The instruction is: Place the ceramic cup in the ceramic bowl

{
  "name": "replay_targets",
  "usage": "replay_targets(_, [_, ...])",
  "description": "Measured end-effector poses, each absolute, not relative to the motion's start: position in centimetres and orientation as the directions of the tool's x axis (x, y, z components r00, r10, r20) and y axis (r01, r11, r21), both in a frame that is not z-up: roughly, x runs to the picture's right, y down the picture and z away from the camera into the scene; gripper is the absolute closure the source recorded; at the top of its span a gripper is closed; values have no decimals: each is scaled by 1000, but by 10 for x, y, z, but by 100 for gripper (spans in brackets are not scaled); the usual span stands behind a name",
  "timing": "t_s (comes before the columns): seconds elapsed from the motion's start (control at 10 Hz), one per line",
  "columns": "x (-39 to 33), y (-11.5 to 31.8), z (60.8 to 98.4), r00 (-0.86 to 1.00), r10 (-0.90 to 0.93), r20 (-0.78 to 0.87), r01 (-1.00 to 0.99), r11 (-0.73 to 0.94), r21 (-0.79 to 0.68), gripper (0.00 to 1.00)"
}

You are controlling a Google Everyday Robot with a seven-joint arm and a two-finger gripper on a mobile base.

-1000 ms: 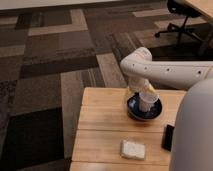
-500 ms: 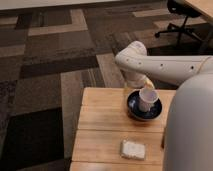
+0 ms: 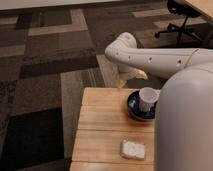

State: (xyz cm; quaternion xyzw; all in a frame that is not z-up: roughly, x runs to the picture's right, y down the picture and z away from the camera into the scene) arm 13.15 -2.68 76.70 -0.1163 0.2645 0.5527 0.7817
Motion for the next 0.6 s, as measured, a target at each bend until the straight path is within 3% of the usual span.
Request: replay_targets(0.6, [129, -29, 766, 207, 831, -517, -964, 264, 39, 20])
